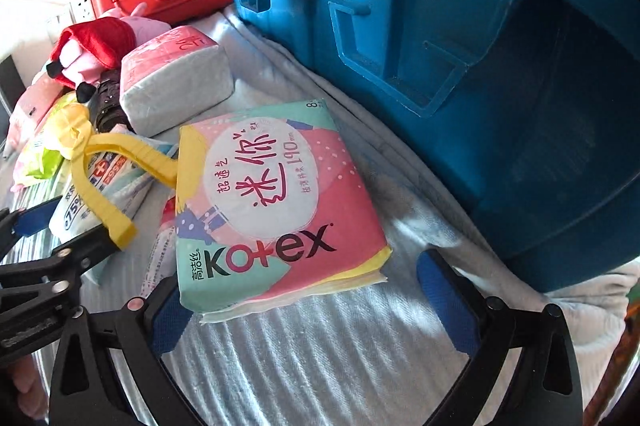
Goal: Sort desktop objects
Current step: 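Grasp the white wipes pack with left tool while right tool grasps Kotex pack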
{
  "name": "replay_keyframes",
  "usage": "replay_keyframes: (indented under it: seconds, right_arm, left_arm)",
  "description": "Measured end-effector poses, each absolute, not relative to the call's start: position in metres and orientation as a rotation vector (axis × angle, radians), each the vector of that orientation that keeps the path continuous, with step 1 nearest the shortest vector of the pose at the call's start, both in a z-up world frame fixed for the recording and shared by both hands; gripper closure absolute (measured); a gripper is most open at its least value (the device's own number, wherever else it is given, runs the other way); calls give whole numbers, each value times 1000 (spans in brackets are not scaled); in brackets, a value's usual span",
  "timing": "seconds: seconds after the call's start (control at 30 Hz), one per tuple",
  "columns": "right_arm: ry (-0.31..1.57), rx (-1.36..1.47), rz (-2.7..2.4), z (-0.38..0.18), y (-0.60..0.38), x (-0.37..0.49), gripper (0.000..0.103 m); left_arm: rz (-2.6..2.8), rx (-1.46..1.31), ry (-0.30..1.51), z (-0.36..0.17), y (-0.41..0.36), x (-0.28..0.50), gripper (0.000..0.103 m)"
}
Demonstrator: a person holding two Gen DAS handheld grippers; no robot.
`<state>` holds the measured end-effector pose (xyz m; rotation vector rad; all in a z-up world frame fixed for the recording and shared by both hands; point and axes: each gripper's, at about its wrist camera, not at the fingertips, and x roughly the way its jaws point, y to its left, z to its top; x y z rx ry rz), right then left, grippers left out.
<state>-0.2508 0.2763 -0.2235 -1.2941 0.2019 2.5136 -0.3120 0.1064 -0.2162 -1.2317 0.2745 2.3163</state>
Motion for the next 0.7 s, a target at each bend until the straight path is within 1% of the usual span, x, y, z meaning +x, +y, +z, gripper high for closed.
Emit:
replay_keyframes:
  seconds: [0.1,0.2,0.3,0.33,0.37,0.4,0.5,0.57,0.7]
  right_arm:
    - [202,-1294,2514,-224,277,-251,0]
    - [201,-1294,2513,-225,276,-252,0]
    - [202,-1293,2514,-225,278,-249,0]
    - [201,-1293,2514,-226,277,-250,0]
    - [202,-1293,2514,-226,277,-250,0]
    - [201,-1292,2515,-226,277,-250,0]
    - [193,-1305,2523,-225,276,-246,0]
    - [201,-1303,2538,-223,271,-240,0]
    - [158,-1201,2611,-209,259,-233,0]
  left_arm:
    - [2326,-1235,309,-219,110,-318,12]
    - [2321,-1231,314,-220,117,-325,9]
    - [2315,-1205,324,-220,121,-326,9]
    - [2310,-1201,326,-219,121,-325,14]
    - [2313,-1187,321,-217,119,-321,30]
    - [2317,-1182,314,-215,115,-317,37]
    - [2358,-1199,295,-213,97,-303,43]
    - [2419,-1222,265,-212,80,-293,44]
    - [2569,-1305,160,-213,29,-290,44]
